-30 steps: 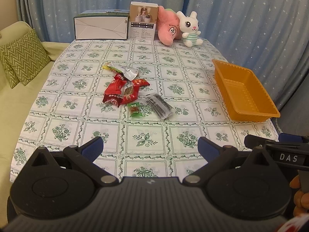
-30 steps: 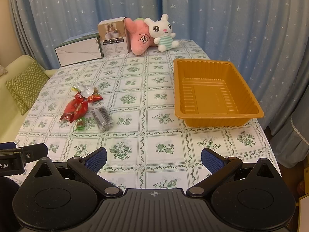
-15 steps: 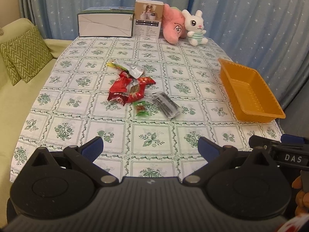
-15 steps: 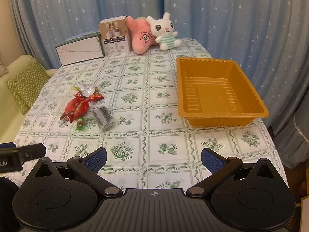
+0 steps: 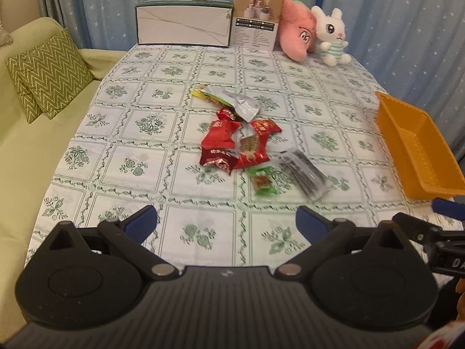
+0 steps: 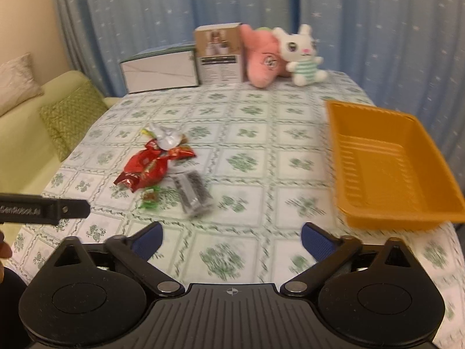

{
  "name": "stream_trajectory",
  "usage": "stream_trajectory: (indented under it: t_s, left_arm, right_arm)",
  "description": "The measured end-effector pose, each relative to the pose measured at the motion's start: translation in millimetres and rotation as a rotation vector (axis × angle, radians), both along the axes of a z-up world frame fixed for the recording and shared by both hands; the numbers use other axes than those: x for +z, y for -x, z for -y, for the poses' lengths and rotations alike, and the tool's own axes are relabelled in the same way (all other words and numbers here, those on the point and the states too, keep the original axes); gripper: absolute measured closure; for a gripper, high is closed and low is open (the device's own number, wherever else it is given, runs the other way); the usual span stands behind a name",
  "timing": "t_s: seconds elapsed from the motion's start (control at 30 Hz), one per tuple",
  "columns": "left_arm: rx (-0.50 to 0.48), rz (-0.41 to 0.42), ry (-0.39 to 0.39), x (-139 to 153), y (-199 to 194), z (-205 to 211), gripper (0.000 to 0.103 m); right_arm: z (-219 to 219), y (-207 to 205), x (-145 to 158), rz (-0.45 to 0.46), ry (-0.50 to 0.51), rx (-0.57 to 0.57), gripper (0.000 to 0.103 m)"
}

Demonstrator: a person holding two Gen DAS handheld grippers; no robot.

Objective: Organize snacks
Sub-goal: 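Grasp the clear packet of dark sticks with the right gripper, then carry the stick packet to the tray with the right gripper while the left carries green candy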

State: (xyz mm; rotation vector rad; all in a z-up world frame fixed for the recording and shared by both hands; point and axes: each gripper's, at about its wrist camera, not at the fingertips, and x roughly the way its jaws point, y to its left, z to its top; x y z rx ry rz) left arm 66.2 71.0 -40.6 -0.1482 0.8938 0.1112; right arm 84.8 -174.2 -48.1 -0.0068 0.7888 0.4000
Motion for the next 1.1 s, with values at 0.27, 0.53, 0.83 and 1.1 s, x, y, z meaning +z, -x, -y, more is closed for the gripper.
stream_trajectory:
  t_s: [0.27,0.53,0.83,1.1]
  left_arm:
    - [0.021,-0.010,-0.003,-21.8,-38.7,-16.0,0.012]
    - [0.015,-0.013,0.012,-35.9,-58.4,-18.3,0.017]
    - [-0.008,-0.017,0.016,-44.2,-65.0,-11.6,0.028]
    - [-0.109,-0.006,0.057,-60.6,-75.9,19.6,0.057]
  right_arm:
    - [-33.7,-53.3,-37.6,-0.047,-0.003,0.109,0.032]
    - [-65.1,-97.2,-67.9,-0.067,0.024,0.181,0.047]
    - [-82.7,-106.9,-75.6,-0.028,0.072,0.246,0.065]
    - [-33.0,-86.1,-59.3,0.006,0.060,0.099,0.065]
